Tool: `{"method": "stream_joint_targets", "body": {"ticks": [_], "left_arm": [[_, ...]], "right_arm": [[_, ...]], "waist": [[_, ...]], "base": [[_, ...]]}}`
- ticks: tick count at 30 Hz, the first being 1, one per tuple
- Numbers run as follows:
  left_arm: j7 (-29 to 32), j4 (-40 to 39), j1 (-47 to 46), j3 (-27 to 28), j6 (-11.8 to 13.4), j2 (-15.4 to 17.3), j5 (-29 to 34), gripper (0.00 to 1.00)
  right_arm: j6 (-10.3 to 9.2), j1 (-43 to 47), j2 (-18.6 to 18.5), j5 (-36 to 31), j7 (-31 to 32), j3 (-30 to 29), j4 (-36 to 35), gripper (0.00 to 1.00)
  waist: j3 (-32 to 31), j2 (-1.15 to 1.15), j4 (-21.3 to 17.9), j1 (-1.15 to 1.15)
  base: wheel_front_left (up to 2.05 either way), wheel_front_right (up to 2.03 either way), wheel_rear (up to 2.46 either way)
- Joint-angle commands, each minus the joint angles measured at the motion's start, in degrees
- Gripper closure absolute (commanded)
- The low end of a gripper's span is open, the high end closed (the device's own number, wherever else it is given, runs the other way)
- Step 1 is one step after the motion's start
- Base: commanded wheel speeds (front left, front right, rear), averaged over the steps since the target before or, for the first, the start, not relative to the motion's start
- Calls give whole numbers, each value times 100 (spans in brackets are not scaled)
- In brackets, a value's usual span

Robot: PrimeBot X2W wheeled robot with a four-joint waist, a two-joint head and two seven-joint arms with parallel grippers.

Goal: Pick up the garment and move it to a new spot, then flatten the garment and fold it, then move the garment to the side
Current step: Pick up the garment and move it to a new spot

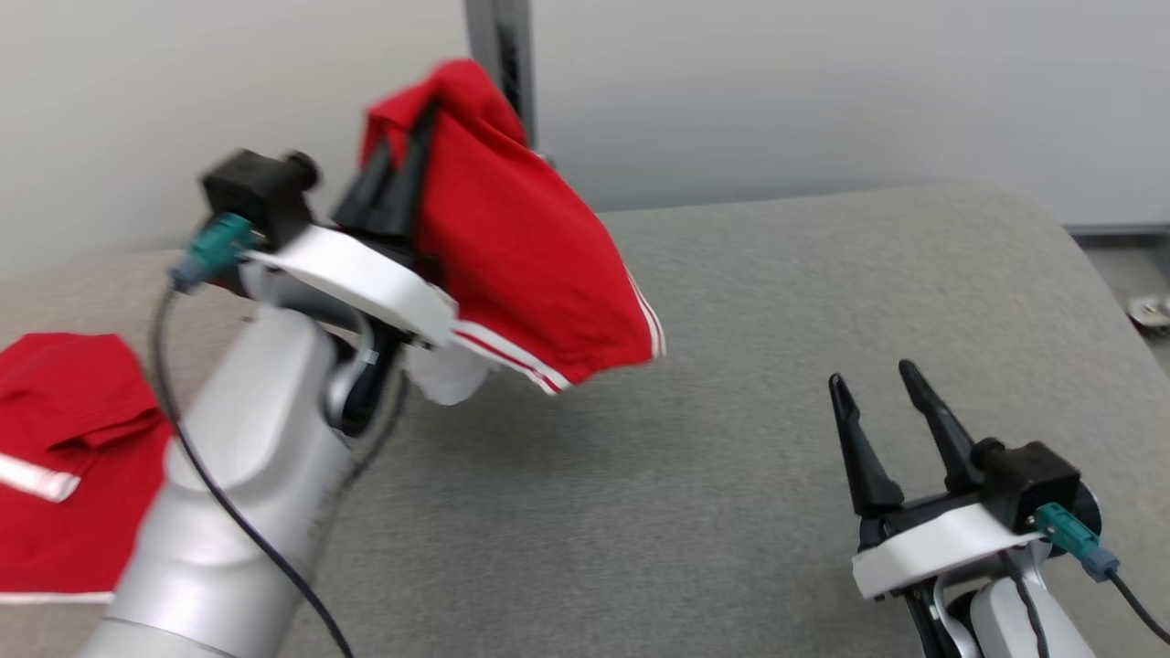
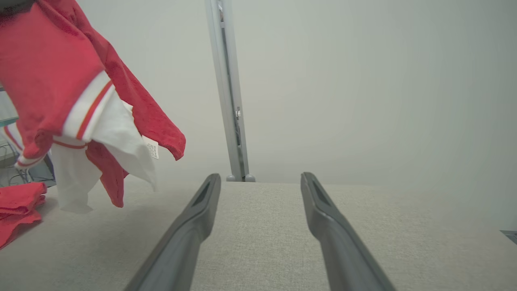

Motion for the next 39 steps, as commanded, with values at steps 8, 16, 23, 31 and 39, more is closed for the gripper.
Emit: {"method": "stream_joint_targets", "body": {"ticks": [8,16,23,31,39], "left_arm": [[-21,-103,344,-416,147,-534,351,100],[-21,539,484,-1087,229,-635,925,100],[-22,1219,440,-1564,228,-642,675,0],[-22,879,402,-979,252,-609,739,0],[-22,28,761,-39,217,-383,1021,0]], "right_arm": [[9,-334,-38,7,-8,-147,-142,0],[9,-465,-34,160,-7,-258,-193,0],[9,-487,-35,250,-8,-307,-182,0],[9,-386,-40,40,-7,-466,-146,0],[9,-280,-40,-231,-8,-592,-91,0]], "waist": [[747,0,-1206,0],[1206,0,-1850,0],[1227,0,-1899,0],[926,0,-1261,0],[501,0,-413,0]], "base": [[0,0,0],[0,0,0],[0,0,0],[0,0,0],[0,0,0]]}}
